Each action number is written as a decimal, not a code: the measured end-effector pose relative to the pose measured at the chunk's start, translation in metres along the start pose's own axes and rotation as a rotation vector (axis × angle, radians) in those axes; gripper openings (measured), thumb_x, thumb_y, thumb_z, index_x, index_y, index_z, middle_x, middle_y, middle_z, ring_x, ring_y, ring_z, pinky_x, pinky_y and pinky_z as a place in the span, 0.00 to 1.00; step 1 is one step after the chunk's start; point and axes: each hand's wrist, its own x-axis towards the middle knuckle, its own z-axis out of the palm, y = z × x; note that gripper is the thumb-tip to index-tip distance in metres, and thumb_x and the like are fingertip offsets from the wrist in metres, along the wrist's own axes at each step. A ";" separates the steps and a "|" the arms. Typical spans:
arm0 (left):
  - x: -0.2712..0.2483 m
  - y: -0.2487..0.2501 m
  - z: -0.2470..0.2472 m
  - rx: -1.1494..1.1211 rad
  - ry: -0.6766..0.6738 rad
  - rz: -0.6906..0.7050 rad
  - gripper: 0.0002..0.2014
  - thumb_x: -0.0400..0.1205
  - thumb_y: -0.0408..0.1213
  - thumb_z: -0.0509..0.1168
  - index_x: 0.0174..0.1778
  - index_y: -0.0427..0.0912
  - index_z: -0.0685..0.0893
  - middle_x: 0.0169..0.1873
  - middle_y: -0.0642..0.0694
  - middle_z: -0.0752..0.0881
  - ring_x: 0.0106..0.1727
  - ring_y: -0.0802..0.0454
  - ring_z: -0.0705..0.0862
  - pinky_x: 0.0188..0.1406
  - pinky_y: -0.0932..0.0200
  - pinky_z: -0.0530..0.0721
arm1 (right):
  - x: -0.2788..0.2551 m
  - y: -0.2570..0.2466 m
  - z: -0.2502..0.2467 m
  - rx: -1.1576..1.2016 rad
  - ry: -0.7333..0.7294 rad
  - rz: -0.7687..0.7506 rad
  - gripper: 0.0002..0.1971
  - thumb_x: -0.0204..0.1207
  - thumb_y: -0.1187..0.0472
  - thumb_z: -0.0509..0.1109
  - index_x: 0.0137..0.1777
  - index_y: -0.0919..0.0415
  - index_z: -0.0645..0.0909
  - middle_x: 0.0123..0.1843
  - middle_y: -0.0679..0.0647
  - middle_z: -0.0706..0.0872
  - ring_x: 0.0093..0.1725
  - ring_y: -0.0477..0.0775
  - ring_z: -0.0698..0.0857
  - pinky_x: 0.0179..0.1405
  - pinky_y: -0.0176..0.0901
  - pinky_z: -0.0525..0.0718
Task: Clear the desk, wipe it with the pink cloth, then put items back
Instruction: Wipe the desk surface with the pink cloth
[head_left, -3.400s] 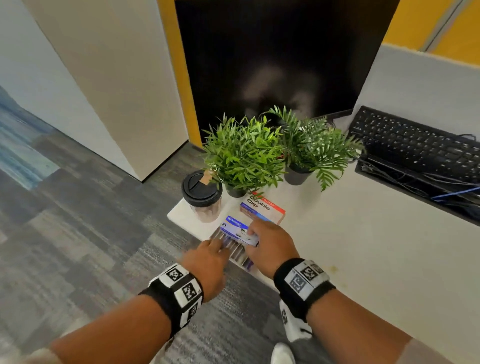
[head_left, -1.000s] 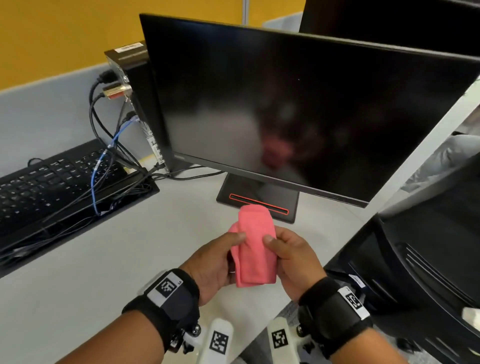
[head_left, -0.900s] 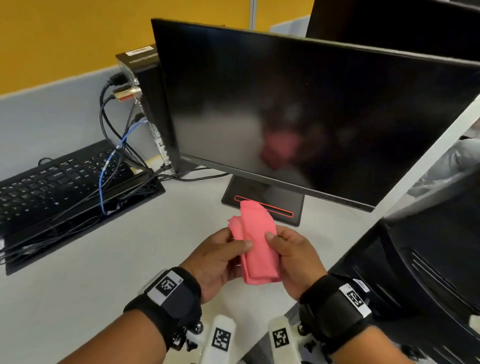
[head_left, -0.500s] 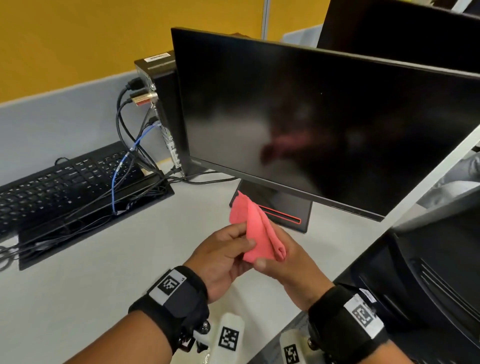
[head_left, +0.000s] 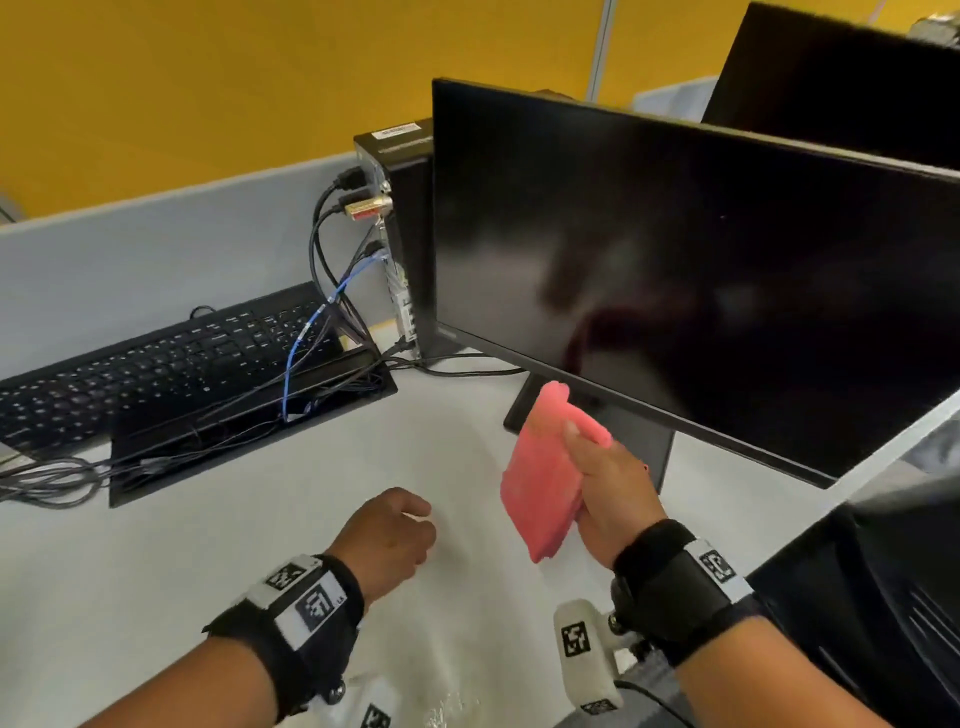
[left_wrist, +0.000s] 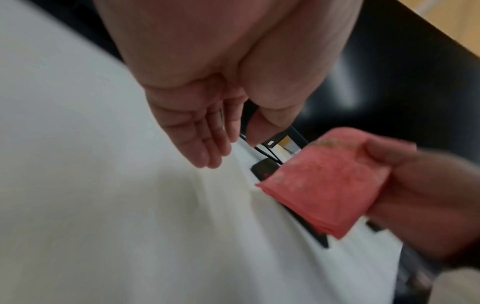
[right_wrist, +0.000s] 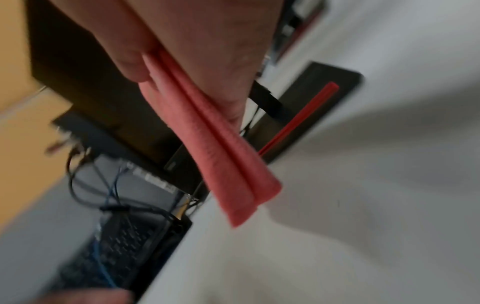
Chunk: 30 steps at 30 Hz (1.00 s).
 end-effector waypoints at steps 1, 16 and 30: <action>0.007 -0.001 -0.011 0.164 0.027 0.051 0.14 0.80 0.35 0.63 0.62 0.45 0.80 0.46 0.45 0.86 0.40 0.50 0.83 0.44 0.57 0.83 | 0.006 0.001 0.007 -0.200 0.019 -0.060 0.12 0.83 0.57 0.63 0.63 0.47 0.82 0.65 0.53 0.87 0.63 0.53 0.85 0.66 0.54 0.81; 0.075 -0.079 -0.081 1.018 -0.008 0.048 0.32 0.85 0.48 0.54 0.85 0.45 0.53 0.86 0.43 0.49 0.85 0.43 0.53 0.84 0.50 0.58 | 0.080 0.096 0.089 -0.938 -0.511 0.065 0.27 0.81 0.41 0.59 0.77 0.49 0.71 0.79 0.53 0.73 0.80 0.57 0.68 0.81 0.57 0.63; 0.083 -0.081 -0.098 1.015 -0.118 0.055 0.30 0.86 0.48 0.54 0.85 0.53 0.54 0.86 0.45 0.46 0.87 0.45 0.49 0.85 0.52 0.51 | 0.080 0.094 0.065 -1.908 -0.729 -0.400 0.53 0.66 0.29 0.66 0.84 0.46 0.42 0.87 0.55 0.41 0.86 0.60 0.44 0.81 0.70 0.47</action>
